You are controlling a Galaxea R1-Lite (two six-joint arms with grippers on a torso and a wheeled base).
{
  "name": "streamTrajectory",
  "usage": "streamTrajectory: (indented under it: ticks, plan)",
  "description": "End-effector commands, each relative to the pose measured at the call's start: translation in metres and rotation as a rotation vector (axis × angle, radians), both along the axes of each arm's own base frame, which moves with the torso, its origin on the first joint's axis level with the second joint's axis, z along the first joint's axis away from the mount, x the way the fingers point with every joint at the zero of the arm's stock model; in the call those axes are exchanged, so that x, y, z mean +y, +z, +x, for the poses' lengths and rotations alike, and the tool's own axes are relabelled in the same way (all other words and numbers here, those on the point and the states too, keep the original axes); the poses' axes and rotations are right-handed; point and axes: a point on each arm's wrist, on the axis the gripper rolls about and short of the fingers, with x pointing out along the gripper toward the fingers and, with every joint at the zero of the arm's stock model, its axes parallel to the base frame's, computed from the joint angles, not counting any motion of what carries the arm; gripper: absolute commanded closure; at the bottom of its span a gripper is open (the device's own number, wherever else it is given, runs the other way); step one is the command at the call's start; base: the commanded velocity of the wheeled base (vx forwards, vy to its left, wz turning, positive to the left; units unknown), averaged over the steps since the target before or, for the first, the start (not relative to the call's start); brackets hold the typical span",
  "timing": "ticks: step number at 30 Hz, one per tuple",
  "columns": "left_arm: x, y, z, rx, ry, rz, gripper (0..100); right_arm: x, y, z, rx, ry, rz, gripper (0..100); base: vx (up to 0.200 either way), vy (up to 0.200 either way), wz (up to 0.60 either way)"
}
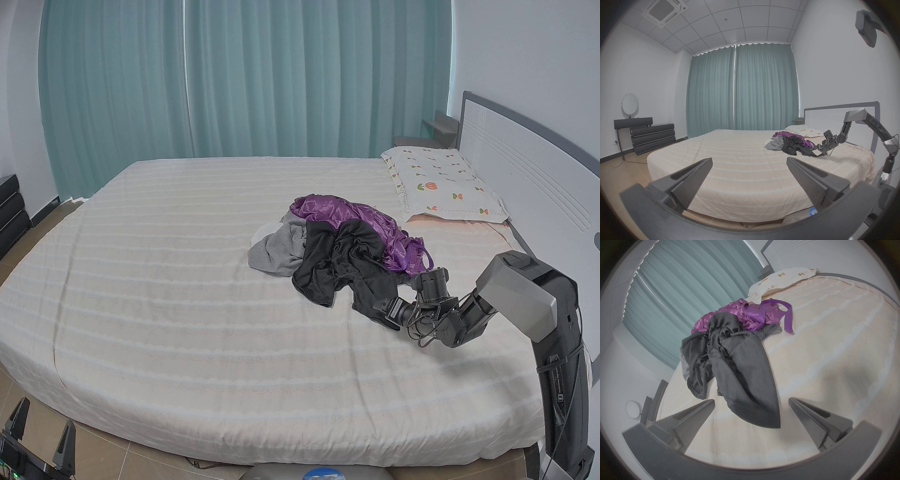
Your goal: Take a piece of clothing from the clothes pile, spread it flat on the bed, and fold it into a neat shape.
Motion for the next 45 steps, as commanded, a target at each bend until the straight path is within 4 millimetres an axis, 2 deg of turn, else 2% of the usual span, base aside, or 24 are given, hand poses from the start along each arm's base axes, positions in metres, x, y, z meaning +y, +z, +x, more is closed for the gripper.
streamTrajectory:
  ticks: [1, 7, 15, 19, 29, 30, 45]
  plan:
    - [0.000, -0.005, 0.000, 0.000, 0.002, 0.000, 0, 0.002, 0.001, 0.005, 0.009, 0.002, -0.002, 0, 0.000, 0.000, 0.00]
    - [0.000, -0.005, 0.000, 0.000, 0.002, 0.000, 0, 0.005, -0.001, 0.016, 0.001, 0.002, 0.001, 0, 0.000, 0.000, 0.00]
    - [0.000, -0.005, 0.000, 0.000, 0.002, 0.000, 0, 0.007, -0.001, 0.020, 0.042, 0.041, 0.023, 0, 0.000, 0.000, 0.00]
    - [0.000, -0.005, 0.000, 0.000, 0.000, 0.000, 0, 0.008, -0.003, 0.030, 0.029, 0.039, 0.026, 0, 0.000, 0.000, 0.00]
    - [0.000, -0.005, 0.000, 0.000, 0.000, 0.000, 0, 0.012, -0.003, 0.032, 0.049, 0.066, 0.037, 0, 0.000, 0.000, 0.00]
    - [0.000, -0.005, 0.000, 0.000, 0.000, 0.000, 0, 0.012, -0.003, 0.032, 0.050, 0.067, 0.038, 100, 0.000, 0.000, 0.00]
    - [0.000, -0.005, 0.000, 0.000, 0.000, 0.000, 0, 0.013, -0.002, 0.030, 0.070, 0.068, 0.043, 100, 0.000, 0.000, 0.00]
